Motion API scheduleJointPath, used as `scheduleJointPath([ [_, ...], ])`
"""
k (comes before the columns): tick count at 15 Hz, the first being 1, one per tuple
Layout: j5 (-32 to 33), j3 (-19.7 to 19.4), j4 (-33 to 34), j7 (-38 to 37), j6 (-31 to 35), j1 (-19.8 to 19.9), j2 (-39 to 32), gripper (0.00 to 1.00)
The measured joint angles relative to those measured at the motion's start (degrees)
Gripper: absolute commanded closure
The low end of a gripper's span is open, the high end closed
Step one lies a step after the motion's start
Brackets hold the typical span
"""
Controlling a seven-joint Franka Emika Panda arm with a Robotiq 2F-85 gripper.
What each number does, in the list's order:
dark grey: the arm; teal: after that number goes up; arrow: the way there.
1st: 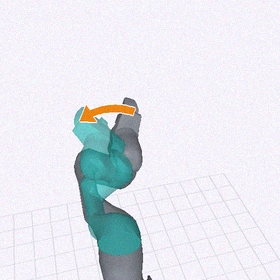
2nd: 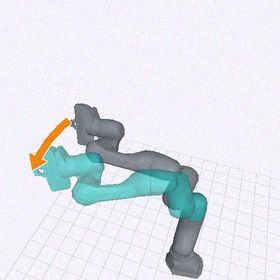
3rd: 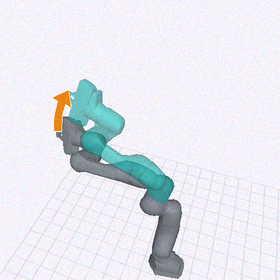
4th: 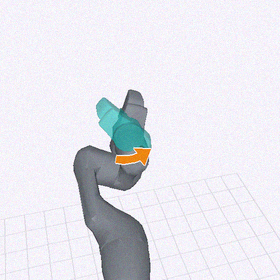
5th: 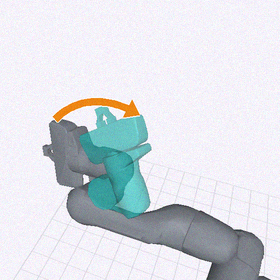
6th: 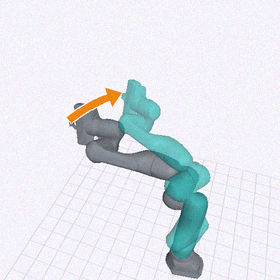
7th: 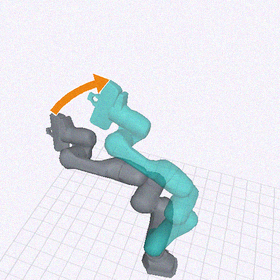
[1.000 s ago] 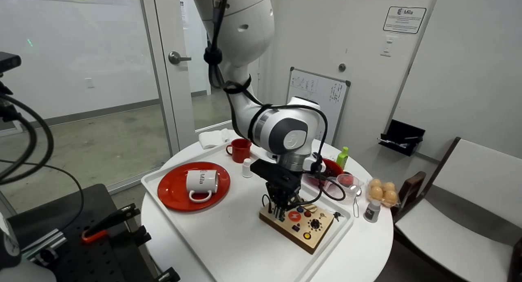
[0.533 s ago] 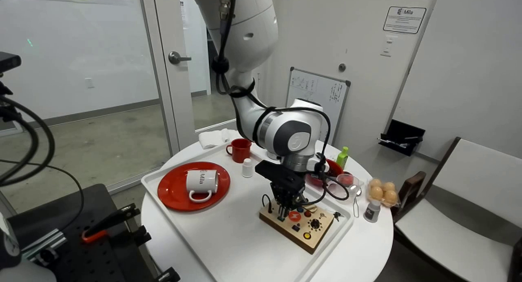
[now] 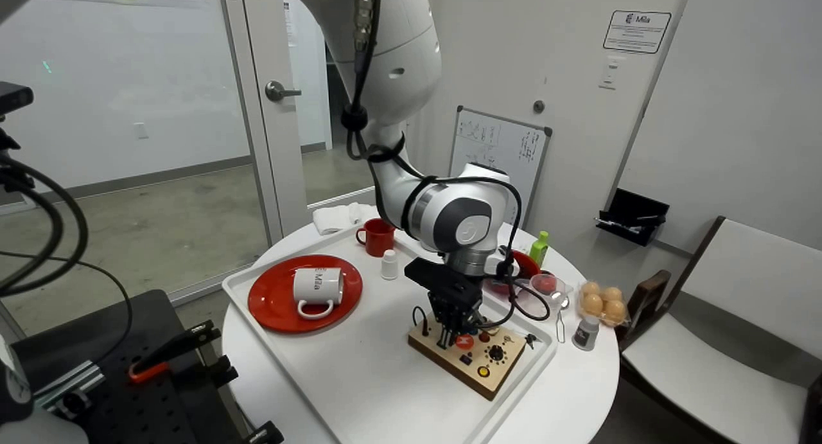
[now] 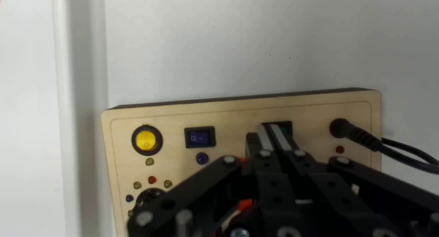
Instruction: Press a button on the toy object on table
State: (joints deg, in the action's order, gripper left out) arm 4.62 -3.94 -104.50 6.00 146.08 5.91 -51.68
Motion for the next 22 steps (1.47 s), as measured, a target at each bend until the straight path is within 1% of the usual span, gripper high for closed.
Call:
scheduleJointPath([
  [17,-0.01,-0.06,0.67,-0.57,-0.1,-0.01,-0.5,0.93],
  [22,0.07,-0.14,2.18,-0.57,-1.75,-0.48,-1.57,0.94],
])
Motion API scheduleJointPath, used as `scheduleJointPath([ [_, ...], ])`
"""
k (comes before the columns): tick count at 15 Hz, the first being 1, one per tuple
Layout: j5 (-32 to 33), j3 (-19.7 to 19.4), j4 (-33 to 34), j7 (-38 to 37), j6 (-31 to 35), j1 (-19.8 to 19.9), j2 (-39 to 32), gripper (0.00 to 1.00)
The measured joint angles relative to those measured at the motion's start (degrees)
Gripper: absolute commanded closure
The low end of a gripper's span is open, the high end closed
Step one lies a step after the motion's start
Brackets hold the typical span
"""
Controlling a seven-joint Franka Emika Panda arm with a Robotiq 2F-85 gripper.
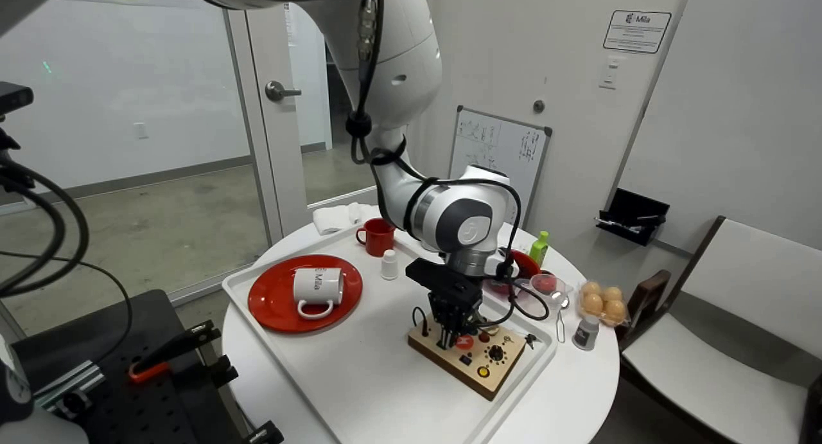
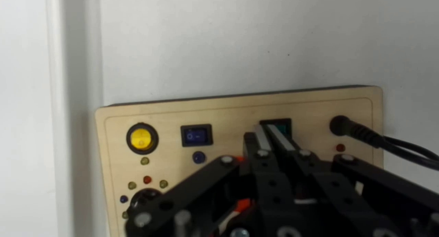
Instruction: Press a button on the toy object on table
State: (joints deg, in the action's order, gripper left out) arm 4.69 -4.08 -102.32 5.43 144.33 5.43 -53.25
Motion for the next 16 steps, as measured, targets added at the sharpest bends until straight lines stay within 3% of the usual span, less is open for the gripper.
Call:
scheduleJointPath([
  [8,0.02,-0.08,1.33,0.18,-1.76,-0.08,-0.51,0.93],
  [16,2.82,-3.36,-5.6,0.09,7.29,-1.38,4.62,0.94],
])
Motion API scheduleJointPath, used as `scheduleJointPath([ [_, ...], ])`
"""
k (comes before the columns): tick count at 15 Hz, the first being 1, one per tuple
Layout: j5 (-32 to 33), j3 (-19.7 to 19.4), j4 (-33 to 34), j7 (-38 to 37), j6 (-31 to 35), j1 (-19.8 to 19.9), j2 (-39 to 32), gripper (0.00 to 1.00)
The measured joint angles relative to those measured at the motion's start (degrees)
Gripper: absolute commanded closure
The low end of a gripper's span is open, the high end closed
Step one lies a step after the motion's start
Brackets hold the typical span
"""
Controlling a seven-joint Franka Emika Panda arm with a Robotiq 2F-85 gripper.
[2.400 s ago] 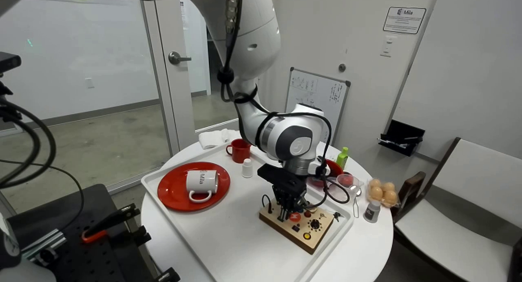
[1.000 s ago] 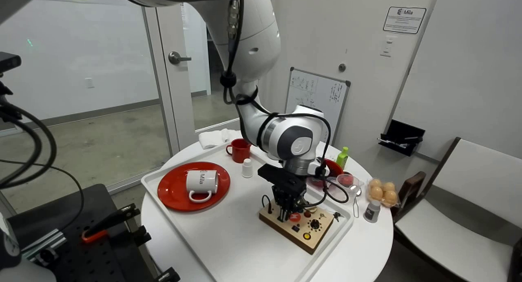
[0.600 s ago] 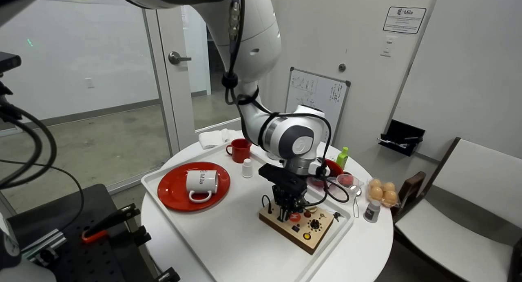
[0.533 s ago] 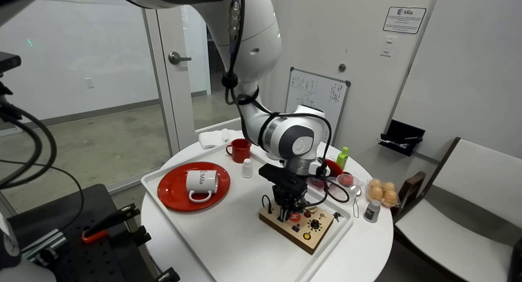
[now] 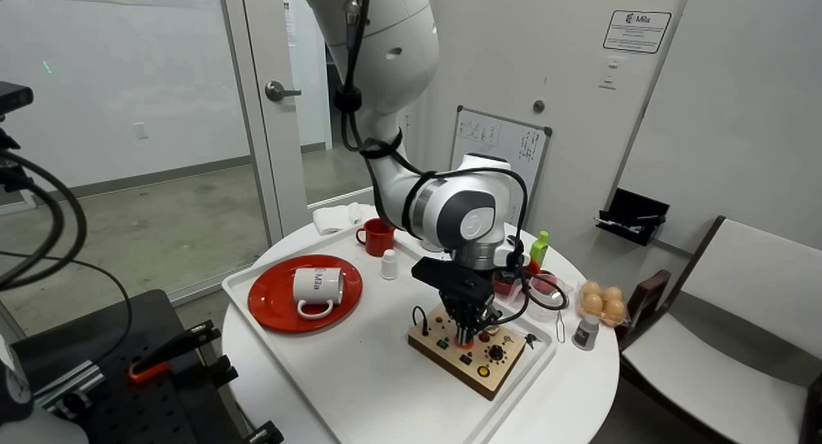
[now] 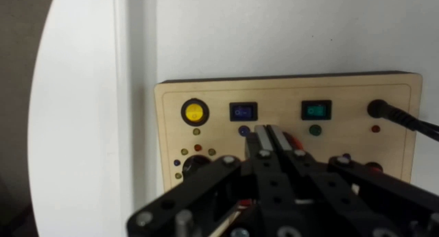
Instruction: Press a button on the toy object on table
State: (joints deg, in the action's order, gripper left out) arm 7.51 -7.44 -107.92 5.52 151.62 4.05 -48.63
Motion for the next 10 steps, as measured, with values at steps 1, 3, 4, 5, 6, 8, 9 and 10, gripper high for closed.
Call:
scheduleJointPath([
  [1,0.67,-0.37,-1.17,0.0,0.9,-0.42,1.19,0.93],
  [3,1.8,-0.77,-2.81,0.0,1.59,-1.32,3.43,0.94],
  [4,2.18,-0.82,-3.21,0.0,1.6,-1.73,4.34,0.94],
  [5,2.36,-0.78,-3.5,0.04,1.6,-2.07,5.18,0.93],
  [6,2.41,-0.64,-3.73,0.07,1.58,-2.31,5.85,0.88],
  [8,2.41,-0.13,-4.03,0.09,1.23,-2.43,6.9,0.85],
  [9,2.41,0.01,-3.96,0.07,1.18,-2.43,7.02,0.79],
  [10,2.41,0.01,-3.94,0.07,1.18,-2.41,6.96,0.7],
])
